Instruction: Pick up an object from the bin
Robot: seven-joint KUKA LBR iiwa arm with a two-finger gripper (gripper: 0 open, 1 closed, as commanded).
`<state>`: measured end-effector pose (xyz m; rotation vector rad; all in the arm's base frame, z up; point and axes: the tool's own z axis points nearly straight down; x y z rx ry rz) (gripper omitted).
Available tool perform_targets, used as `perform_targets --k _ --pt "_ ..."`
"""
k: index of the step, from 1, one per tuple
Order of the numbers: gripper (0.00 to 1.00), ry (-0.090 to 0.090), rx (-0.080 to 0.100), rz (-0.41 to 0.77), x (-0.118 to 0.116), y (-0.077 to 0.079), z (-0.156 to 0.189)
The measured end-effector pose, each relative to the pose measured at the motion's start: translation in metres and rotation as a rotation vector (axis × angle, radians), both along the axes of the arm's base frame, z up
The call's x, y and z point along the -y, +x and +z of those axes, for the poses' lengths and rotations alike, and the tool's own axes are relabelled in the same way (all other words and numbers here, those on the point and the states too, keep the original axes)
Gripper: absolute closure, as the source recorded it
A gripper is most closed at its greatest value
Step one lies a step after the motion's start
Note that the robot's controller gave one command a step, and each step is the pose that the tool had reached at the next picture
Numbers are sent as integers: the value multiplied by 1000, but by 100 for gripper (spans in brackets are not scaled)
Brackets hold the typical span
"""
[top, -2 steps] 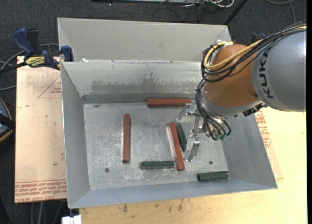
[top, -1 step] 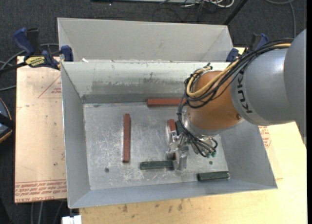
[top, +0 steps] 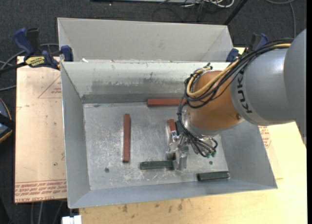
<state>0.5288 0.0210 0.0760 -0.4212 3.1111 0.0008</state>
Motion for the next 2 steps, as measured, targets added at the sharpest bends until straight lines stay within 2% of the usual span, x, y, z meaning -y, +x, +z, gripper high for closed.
perform_targets --k 1,2 --pt "100 0 -1 32 -1 3 6" --pt "100 0 1 6 18 -1 149"
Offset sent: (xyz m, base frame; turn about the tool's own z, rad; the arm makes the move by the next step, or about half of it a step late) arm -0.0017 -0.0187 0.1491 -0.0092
